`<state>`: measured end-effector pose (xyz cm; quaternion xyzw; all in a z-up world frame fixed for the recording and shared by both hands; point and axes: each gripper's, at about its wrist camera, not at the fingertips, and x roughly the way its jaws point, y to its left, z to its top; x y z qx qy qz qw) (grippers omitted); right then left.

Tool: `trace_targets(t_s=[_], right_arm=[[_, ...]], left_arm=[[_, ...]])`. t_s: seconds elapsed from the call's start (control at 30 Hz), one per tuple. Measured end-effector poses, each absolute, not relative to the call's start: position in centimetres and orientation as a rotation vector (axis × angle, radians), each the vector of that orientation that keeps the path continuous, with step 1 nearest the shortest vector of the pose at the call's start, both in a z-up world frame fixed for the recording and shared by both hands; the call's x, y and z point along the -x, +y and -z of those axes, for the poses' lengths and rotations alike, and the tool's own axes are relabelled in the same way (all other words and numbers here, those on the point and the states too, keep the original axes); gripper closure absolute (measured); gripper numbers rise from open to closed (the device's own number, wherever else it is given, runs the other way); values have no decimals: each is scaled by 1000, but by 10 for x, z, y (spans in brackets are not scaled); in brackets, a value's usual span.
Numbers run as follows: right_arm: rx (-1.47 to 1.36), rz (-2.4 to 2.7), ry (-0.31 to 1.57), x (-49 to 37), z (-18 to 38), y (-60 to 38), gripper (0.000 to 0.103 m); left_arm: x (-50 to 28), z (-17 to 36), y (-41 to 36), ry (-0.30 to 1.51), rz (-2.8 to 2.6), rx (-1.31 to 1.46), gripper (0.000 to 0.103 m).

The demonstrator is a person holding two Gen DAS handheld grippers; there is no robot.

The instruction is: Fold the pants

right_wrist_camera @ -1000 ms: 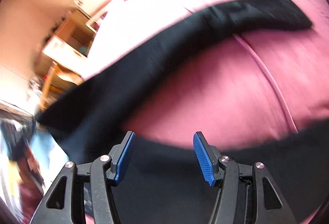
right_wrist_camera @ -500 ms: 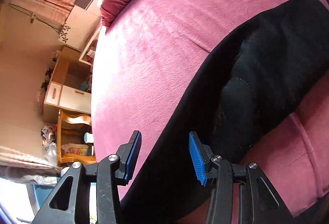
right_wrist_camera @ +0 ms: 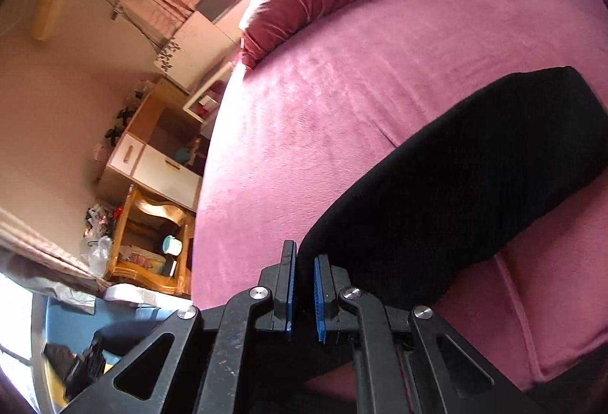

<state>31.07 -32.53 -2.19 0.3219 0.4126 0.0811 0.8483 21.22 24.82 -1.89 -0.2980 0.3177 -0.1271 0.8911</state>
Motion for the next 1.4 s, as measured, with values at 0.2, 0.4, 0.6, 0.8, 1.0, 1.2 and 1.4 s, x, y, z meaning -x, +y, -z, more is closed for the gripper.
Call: trace_targets(t_s=[0.2, 0.4, 0.6, 0.8, 1.0, 1.2, 1.4], right_arm=[[-650, -271, 804, -210, 8, -328, 94], [-598, -299, 942, -119, 66, -328, 95], [-582, -264, 1105, -79, 137, -307, 95], [-585, -222, 1163, -83, 173, -304, 96], [-581, -211, 1176, -94, 183, -304, 95], [-656, -210, 1173, -99, 194, -313, 95], [-647, -228, 1119, -97, 175, -312, 96]], left_arm=[[-215, 25, 251, 669, 254, 621, 95], [-147, 52, 258, 710, 265, 664, 95], [-84, 111, 268, 833, 185, 761, 95], [-47, 157, 271, 944, 104, 847, 89], [-31, 173, 292, 934, 96, 1123, 66], [-38, 181, 297, 944, 92, 1225, 65], [-50, 174, 293, 956, 56, 1164, 82]])
